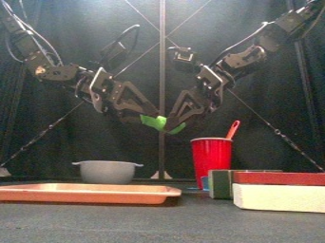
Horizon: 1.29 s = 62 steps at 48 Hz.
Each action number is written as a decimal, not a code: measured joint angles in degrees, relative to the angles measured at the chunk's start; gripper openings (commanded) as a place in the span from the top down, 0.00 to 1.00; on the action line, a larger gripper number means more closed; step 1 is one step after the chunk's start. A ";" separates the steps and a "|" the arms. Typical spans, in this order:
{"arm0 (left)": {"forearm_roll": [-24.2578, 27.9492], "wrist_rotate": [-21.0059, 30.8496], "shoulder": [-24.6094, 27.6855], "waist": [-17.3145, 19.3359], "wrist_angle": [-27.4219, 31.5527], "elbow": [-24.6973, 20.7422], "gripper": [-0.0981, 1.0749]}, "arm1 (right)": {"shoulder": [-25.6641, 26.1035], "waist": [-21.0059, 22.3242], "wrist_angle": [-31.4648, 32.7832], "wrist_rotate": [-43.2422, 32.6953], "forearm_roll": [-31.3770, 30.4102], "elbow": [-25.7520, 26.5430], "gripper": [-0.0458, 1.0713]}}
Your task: Hand over peas
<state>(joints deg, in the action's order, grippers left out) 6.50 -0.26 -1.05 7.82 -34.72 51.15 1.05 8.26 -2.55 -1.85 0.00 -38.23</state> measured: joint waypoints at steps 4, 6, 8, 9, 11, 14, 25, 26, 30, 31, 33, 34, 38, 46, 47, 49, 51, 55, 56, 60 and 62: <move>0.00 0.00 0.53 0.18 0.00 -0.35 0.19 | 0.00 -0.09 0.00 0.09 0.00 0.00 0.37; 0.00 0.18 0.70 0.18 0.00 -0.62 0.21 | 0.00 -0.09 0.00 0.09 0.00 0.09 0.37; 0.00 0.09 0.88 0.35 0.00 -0.70 0.23 | 0.00 -0.09 0.00 0.18 0.00 0.09 0.37; 0.00 0.09 0.97 0.35 0.00 -0.79 0.24 | 0.00 -0.09 0.00 0.18 0.00 0.18 0.37; 0.00 0.18 1.05 0.35 0.00 -0.88 0.27 | 0.00 -0.09 0.00 0.53 0.00 0.18 0.37; 0.00 0.18 1.14 0.35 0.00 -0.88 0.31 | 0.00 -0.09 0.09 0.44 0.00 0.09 0.37; 0.00 0.09 1.14 0.35 0.09 -0.88 0.40 | 0.00 -0.09 0.00 0.18 -0.09 0.18 0.35; 0.00 0.18 1.14 0.26 0.09 -0.88 0.40 | 0.00 -0.09 0.00 0.18 -0.18 0.09 0.35; 0.09 0.09 1.14 0.35 0.09 -0.97 0.40 | 0.09 -0.09 0.09 0.09 -0.09 0.18 0.29; 0.00 0.09 1.14 0.35 0.09 -0.88 0.40 | 0.00 -0.09 0.00 0.09 -0.09 0.18 0.28; 0.00 0.00 1.05 0.35 0.09 -0.88 0.40 | 0.00 -0.09 0.00 0.09 -0.18 0.18 0.24; 0.00 0.00 1.05 0.35 0.09 -0.88 0.40 | 0.00 -0.18 0.00 0.00 -0.09 0.18 0.22; 0.00 0.00 1.14 0.35 0.18 -0.97 0.40 | 0.00 -0.26 0.00 -0.18 0.00 0.35 0.12; 0.00 0.00 1.05 0.35 0.18 -0.88 0.40 | 0.00 -0.53 0.00 -0.18 0.09 0.26 0.02; 0.09 0.00 1.05 0.35 0.26 -0.88 0.40 | 0.09 -0.53 0.00 -0.18 0.09 0.26 0.02; 0.00 0.00 1.05 0.35 0.18 -0.88 0.40 | 0.00 -0.53 -0.09 -0.18 0.09 0.26 0.02; 0.00 0.00 1.05 0.35 0.18 -0.79 0.40 | 0.00 -0.53 0.00 -0.18 0.09 0.18 0.02; 0.00 0.00 0.97 0.44 0.26 -0.62 0.40 | 0.09 -0.53 0.00 -0.18 0.09 -0.09 0.02; 0.00 0.00 0.97 0.35 0.18 -0.53 0.40 | 0.09 -0.62 0.00 -0.18 0.00 -0.18 0.02; 0.00 0.00 0.97 0.44 0.26 -0.44 0.40 | 0.00 -0.62 -0.09 -0.18 0.00 -0.35 0.02; 0.00 0.00 0.97 0.44 0.26 -0.44 0.40 | 0.00 -0.62 -0.09 -0.18 0.00 -0.44 0.02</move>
<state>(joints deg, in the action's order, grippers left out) 6.50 -0.26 -0.09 8.26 -34.45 50.71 1.05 7.65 -2.64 -2.02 0.00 -38.67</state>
